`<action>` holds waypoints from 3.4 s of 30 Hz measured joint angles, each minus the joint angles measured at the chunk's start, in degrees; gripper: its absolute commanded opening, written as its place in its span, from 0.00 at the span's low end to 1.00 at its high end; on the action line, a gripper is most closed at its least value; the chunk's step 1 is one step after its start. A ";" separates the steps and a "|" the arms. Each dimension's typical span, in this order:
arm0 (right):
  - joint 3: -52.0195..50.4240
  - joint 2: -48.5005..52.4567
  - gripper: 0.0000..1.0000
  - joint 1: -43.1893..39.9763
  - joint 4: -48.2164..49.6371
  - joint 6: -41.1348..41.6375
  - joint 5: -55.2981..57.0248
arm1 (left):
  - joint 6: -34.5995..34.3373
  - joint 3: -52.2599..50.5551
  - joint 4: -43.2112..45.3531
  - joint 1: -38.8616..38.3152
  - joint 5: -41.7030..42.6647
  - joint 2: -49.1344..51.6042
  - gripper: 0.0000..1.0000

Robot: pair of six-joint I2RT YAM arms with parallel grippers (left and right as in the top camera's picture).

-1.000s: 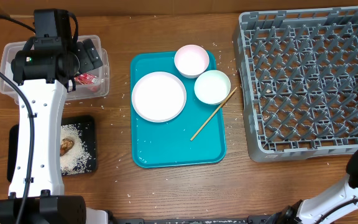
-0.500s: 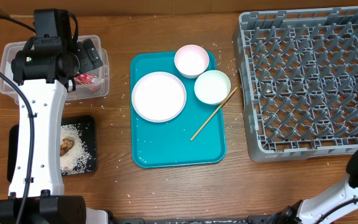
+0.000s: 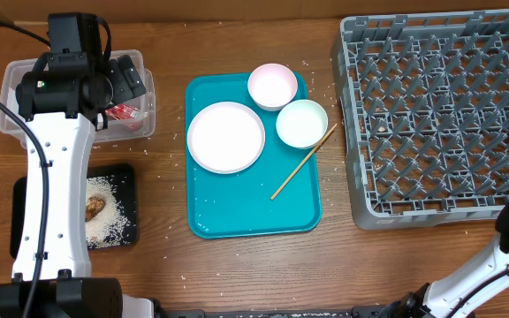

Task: Sort waste into correct bins and load items into the dishwasher
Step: 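Carry the white cup right over the grey dish rack, then lower the cup upside down into the rack and open the right gripper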

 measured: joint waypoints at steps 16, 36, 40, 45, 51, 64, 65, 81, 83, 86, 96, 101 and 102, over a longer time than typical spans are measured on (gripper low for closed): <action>-0.02 -3.23 0.13 2.93 -10.49 3.21 -0.74 | 0.00 0.00 0.00 0.00 0.00 0.00 1.00; -0.02 -8.37 0.39 0.92 -11.02 7.72 9.94 | -0.02 0.00 0.00 0.00 0.00 0.00 1.00; -0.02 -8.09 0.19 -0.39 -12.90 8.44 9.68 | 0.00 0.00 0.00 0.00 0.00 0.00 1.00; -0.02 -5.35 0.06 -0.37 -15.02 9.16 6.71 | -0.02 0.00 0.00 0.00 0.00 0.00 1.00; -0.02 -2.73 0.04 -0.35 -17.40 9.14 4.15 | -0.02 0.00 0.00 0.00 0.00 0.00 1.00; -0.02 -2.56 0.04 -0.35 -23.52 9.11 -2.36 | 0.00 0.00 0.00 0.00 0.00 0.00 1.00; -0.02 -2.56 0.04 -0.35 -23.45 9.11 -2.80 | 0.00 0.00 0.00 0.00 0.00 0.00 1.00; 0.07 -5.35 0.04 -0.35 -4.94 9.09 -1.88 | 0.00 0.00 0.00 0.00 0.00 0.00 1.00; 0.07 -5.33 0.04 -0.35 -5.55 9.11 -0.31 | -0.02 0.00 0.00 0.00 0.00 0.00 1.00; 0.07 -5.03 0.04 -0.35 -7.87 9.16 0.87 | -0.02 0.00 0.00 0.00 0.00 0.00 1.00; 0.04 -2.21 0.04 -0.07 -15.54 9.09 -0.83 | 0.00 0.00 0.00 0.00 0.00 0.00 1.00; 0.04 -2.21 0.04 -0.02 -17.31 9.09 -2.71 | -0.02 0.00 0.00 0.00 0.00 0.00 1.00; 0.04 -2.21 0.04 -0.02 -17.51 9.11 -3.23 | -0.02 0.00 0.00 0.00 0.00 0.00 1.00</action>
